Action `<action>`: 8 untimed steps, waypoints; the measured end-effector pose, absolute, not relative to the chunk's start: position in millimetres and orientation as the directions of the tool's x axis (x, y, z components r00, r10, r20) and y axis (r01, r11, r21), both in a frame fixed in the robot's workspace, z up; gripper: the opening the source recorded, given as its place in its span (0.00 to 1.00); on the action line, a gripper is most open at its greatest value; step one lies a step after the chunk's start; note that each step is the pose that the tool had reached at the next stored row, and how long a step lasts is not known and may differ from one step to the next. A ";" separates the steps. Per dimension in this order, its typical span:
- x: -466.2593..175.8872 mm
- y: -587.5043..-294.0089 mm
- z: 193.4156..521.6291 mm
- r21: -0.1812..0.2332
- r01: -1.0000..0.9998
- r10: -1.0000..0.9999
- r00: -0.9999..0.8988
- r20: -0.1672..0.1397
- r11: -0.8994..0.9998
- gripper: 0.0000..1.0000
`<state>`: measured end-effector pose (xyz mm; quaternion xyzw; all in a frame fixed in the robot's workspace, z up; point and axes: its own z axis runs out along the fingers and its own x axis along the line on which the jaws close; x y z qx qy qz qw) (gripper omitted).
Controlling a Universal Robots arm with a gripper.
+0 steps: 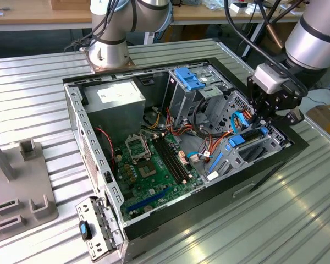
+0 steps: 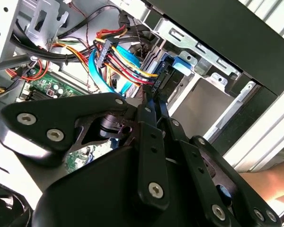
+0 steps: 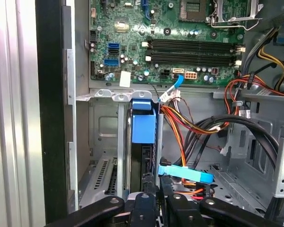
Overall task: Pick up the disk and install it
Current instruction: 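Insert the first disk wire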
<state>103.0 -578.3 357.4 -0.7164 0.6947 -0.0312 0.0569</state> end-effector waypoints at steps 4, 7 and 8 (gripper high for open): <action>101.7 -581.6 354.6 -0.131 -0.991 -0.999 0.033 -0.036 -0.028 0.17; 101.6 -582.0 354.3 -0.132 -0.991 -0.999 0.033 -0.037 -0.028 0.17; 101.6 -582.0 353.3 -0.132 -0.991 -0.999 0.033 -0.037 -0.028 0.17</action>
